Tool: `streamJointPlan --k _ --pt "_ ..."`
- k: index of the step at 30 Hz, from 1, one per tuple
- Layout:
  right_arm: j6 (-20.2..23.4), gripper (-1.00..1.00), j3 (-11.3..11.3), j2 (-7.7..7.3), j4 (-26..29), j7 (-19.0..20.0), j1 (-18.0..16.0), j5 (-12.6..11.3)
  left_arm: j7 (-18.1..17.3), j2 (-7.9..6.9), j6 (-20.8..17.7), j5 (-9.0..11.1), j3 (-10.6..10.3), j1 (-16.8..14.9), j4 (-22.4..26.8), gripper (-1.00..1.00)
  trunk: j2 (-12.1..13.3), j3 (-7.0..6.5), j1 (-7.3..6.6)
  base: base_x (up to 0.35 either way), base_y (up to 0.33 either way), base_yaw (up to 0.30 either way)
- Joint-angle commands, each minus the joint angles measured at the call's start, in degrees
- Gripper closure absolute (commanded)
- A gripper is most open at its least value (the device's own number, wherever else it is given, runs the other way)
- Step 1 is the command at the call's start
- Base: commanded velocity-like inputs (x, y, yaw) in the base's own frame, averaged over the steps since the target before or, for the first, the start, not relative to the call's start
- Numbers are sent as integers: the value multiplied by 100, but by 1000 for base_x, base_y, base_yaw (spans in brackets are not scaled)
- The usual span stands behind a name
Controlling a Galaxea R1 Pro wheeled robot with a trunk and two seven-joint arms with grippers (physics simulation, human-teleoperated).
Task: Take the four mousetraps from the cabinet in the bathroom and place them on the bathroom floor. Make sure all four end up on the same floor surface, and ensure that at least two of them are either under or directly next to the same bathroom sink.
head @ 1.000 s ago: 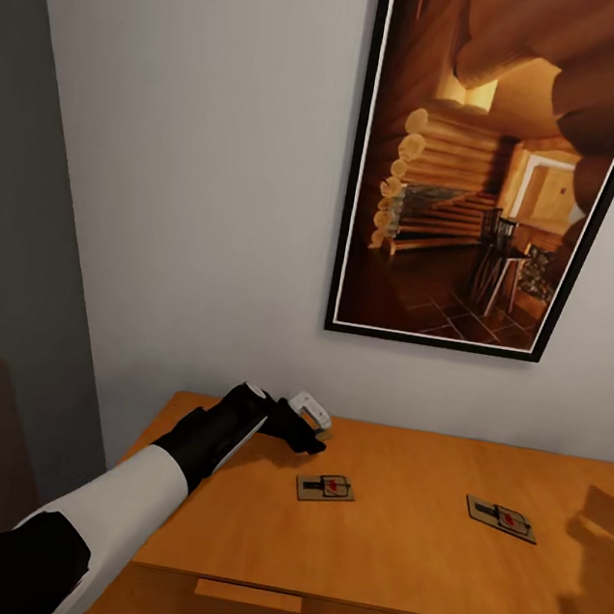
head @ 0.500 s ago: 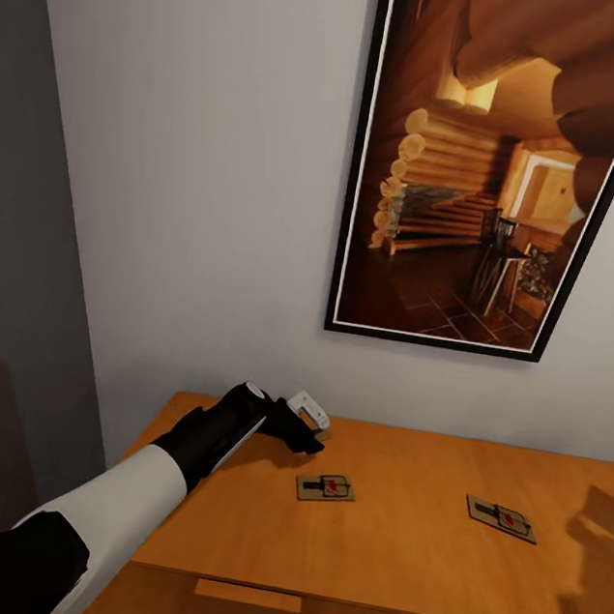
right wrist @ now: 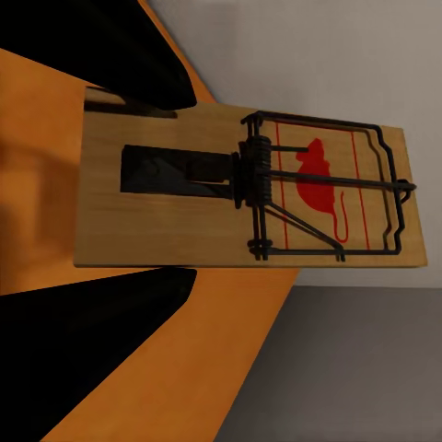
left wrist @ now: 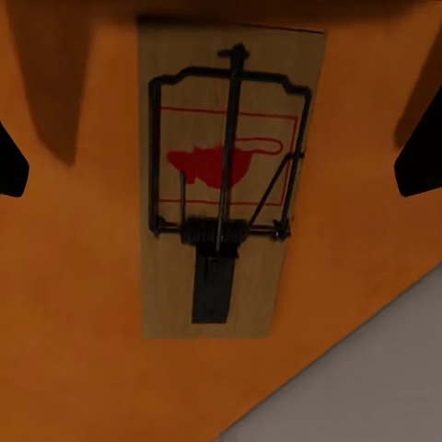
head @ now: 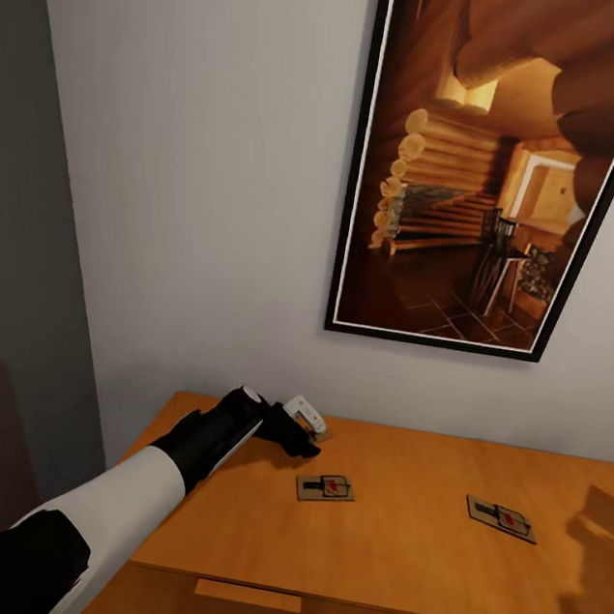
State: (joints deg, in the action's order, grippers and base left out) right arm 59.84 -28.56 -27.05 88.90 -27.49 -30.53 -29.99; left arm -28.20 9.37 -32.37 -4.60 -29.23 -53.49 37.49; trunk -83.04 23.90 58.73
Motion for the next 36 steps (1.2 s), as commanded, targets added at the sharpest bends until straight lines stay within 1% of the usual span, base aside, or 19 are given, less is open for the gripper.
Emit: streamJointPlan --k 1,7,30,31,36 --pt "16 100 0 -2 4 -54 -5 -60 -32 1 -2 -47 2 -4 -15 -100 -4 7 0 0 0 0" --pt "16 100 0 -2 4 -54 -5 -60 2 10 43 -43 -3 -4 -148 -100 -4 7 0 0 0 0" --pt "16 100 0 -2 4 -54 -5 -61 34 20 47 -34 -4 -4 -351 -100 -4 7 0 0 0 0" --pt "16 100 0 -2 4 -54 -5 -61 34 20 47 -34 -4 -4 -352 100 -4 7 0 0 0 0" --pt "16 100 0 -2 4 -54 -5 -60 34 22 36 -32 3 -4 -389 100 -4 7 0 0 0 0"
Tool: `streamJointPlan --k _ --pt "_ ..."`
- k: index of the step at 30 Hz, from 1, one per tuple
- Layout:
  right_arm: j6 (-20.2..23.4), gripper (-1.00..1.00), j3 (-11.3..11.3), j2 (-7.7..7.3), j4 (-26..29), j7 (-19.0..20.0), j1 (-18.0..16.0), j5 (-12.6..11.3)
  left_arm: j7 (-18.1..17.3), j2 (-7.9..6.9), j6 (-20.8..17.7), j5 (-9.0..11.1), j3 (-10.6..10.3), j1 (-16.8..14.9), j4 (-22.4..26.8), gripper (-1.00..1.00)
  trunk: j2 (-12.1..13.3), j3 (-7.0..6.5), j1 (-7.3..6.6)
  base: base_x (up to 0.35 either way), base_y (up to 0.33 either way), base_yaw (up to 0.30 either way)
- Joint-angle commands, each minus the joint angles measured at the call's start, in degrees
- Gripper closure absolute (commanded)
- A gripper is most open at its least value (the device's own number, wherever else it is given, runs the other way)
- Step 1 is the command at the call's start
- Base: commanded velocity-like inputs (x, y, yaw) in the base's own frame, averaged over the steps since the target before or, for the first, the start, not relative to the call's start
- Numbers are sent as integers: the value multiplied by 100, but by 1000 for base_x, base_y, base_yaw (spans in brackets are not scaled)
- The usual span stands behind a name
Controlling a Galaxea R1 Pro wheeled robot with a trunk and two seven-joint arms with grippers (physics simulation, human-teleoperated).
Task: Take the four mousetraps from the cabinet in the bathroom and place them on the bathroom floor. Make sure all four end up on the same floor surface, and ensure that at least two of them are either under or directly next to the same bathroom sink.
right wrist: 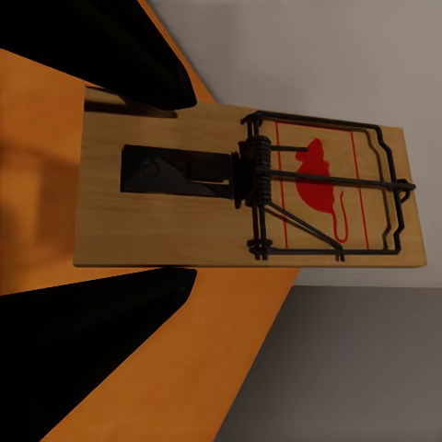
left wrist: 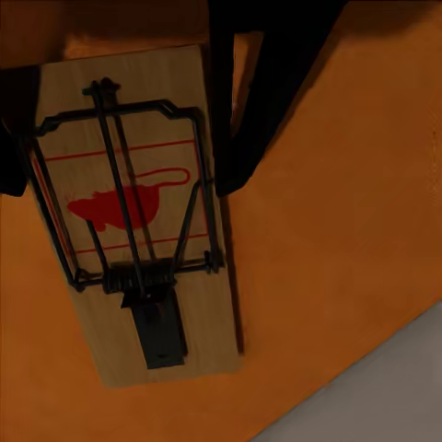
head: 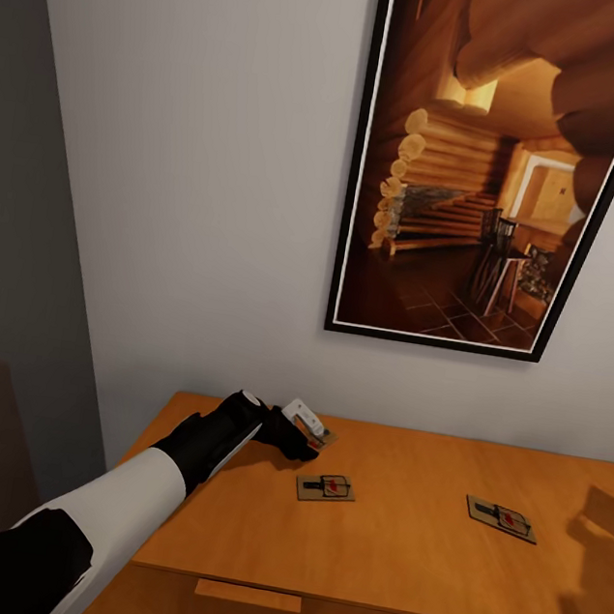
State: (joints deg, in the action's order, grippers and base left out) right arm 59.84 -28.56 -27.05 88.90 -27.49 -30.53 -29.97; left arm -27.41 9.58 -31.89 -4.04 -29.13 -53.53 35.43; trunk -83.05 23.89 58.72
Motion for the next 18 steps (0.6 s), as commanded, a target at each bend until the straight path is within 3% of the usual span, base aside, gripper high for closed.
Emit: streamJointPlan --k 1,14,16,18 --pt "16 100 0 -2 4 -54 -5 -61 -45 5 -22 -92 -6 1 -190 100 -3 8 0 0 0 0" --pt "16 100 0 -2 4 -54 -5 -61 -54 10 -39 -108 14 1 -129 100 -3 8 0 0 0 0" --pt "16 100 0 -2 4 -54 -5 -64 -77 25 -51 -106 14 1 46 100 -3 8 0 0 0 0" --pt "16 100 0 -2 4 -54 -5 -64 -97 31 -103 -95 21 1 519 100 -3 8 0 0 0 0"
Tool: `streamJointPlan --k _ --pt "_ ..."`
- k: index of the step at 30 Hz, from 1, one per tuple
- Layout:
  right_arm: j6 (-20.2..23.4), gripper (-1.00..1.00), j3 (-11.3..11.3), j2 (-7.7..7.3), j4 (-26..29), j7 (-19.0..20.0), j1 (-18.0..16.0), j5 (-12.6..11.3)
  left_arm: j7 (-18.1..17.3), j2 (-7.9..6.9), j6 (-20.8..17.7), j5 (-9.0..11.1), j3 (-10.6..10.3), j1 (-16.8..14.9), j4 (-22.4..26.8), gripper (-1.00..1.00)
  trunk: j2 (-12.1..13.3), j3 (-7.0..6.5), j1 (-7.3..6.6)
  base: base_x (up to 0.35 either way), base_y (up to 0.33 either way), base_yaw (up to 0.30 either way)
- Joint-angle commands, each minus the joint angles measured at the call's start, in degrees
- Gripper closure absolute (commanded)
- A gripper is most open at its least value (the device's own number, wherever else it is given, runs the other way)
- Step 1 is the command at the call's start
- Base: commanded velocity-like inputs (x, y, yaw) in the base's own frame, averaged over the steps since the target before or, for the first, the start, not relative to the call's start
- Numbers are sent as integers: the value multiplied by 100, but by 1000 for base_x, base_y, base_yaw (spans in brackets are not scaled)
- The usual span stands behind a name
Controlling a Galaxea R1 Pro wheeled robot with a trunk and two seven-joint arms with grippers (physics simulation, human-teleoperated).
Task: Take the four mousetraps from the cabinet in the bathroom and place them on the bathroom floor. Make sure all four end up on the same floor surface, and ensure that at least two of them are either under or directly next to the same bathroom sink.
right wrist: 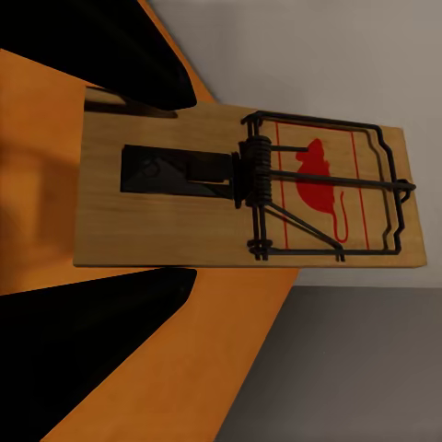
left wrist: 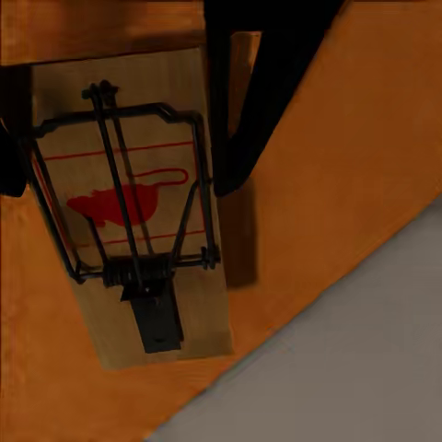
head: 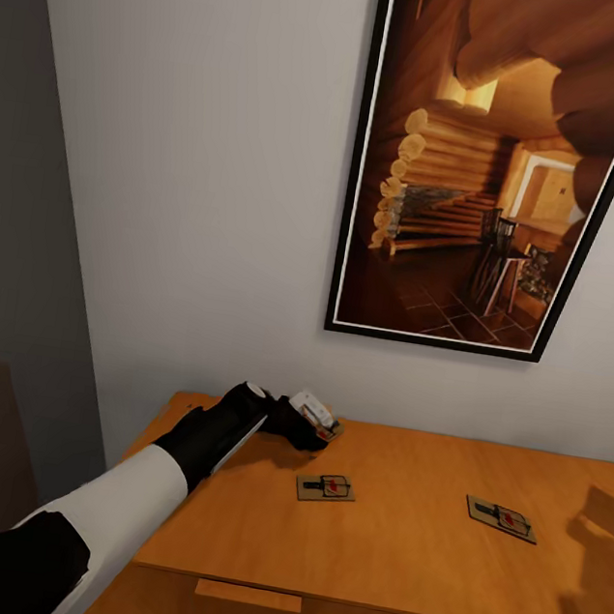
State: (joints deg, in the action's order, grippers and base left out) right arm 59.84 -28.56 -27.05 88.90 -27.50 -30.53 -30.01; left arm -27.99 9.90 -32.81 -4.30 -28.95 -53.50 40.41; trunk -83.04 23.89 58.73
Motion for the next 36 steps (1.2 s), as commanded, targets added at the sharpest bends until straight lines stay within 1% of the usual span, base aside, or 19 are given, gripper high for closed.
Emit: streamJointPlan --k 1,2,4,6,8,15,36 --pt "17 100 0 -2 4 -54 -5 -59 -49 1 -88 -69 4 -3 310 100 -4 8 0 0 0 0" --pt "17 100 0 -2 4 -54 -5 -59 -59 2 -298 -72 -3 -3 707 100 -4 8 0 0 0 0" --pt "17 100 0 -2 4 -54 -5 -58 -68 3 -612 -72 -18 -3 1098 100 -4 8 0 0 0 0" --pt "17 100 0 -2 4 -54 -5 -61 -73 3 -833 -75 -24 -3 1386 100 -4 8 0 0 0 0" --pt "17 100 0 -2 8 -54 -5 -64 -70 3 -905 -78 -28 -3 1487 100 -4 8 0 0 0 0" --pt "17 100 0 -2 13 -54 -5 -66 -63 3 -952 -77 -24 -3 1547 100 -4 8 0 0 0 0" --pt "17 100 0 -2 9 -54 -5 -65 -52 -5 -955 -47 -24 -3 1496 100 -4 8 0 0 0 0"
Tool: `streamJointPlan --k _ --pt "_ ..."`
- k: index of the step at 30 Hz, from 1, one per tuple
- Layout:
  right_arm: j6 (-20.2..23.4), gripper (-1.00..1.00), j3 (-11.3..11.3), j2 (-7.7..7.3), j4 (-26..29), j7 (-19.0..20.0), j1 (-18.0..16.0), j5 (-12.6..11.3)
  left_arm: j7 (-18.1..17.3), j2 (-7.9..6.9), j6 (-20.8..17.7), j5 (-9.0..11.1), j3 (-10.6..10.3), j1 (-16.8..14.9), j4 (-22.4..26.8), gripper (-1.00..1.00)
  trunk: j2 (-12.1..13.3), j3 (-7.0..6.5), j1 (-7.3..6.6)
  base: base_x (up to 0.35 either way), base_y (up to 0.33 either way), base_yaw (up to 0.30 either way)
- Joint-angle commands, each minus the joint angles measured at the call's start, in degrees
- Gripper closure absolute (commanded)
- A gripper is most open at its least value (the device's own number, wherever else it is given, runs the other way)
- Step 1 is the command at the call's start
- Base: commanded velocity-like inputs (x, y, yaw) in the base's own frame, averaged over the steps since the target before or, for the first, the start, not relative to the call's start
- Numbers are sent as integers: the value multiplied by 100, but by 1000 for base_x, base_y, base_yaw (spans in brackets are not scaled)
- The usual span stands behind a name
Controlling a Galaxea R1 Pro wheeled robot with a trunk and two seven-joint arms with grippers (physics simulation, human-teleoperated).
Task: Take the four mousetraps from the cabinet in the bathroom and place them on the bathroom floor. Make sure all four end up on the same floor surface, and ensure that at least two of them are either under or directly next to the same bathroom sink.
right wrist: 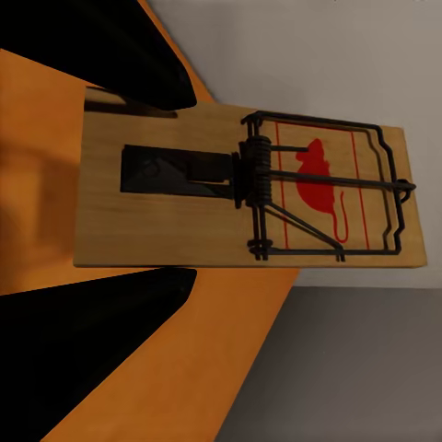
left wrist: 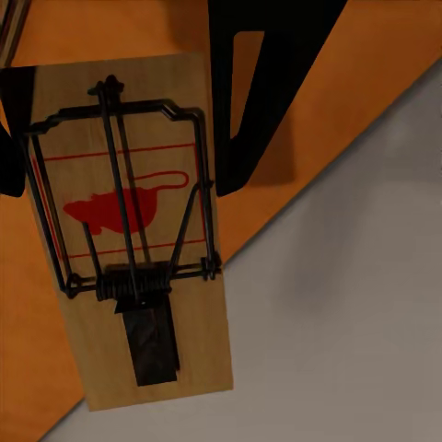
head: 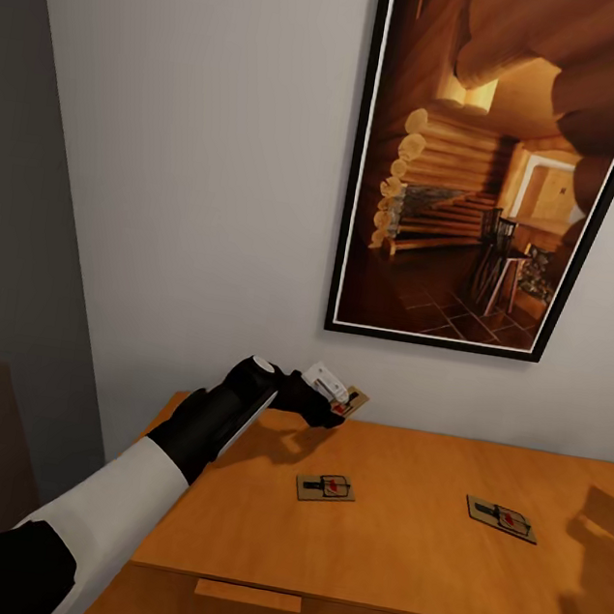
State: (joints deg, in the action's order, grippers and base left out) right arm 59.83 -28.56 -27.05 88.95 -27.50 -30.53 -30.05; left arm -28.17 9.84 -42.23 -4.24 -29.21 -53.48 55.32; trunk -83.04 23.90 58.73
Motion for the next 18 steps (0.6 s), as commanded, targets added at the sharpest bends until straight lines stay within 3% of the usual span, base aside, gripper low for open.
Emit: streamJointPlan --k 1,12,18 --pt "17 100 0 -2 4 -54 -5 -61 -33 -2 -13 -53 3 -4 5 100 -4 7 0 0 0 0" --pt "17 100 -5 -4 5 -54 -5 -54 -15 -5 -30 -44 8 -4 5 100 -4 7 0 -4 0 0" --pt "17 100 -2 -7 2 -54 -5 -57 -13 -8 -120 -42 25 -4 -10 100 -4 7 0 -238 0 0"
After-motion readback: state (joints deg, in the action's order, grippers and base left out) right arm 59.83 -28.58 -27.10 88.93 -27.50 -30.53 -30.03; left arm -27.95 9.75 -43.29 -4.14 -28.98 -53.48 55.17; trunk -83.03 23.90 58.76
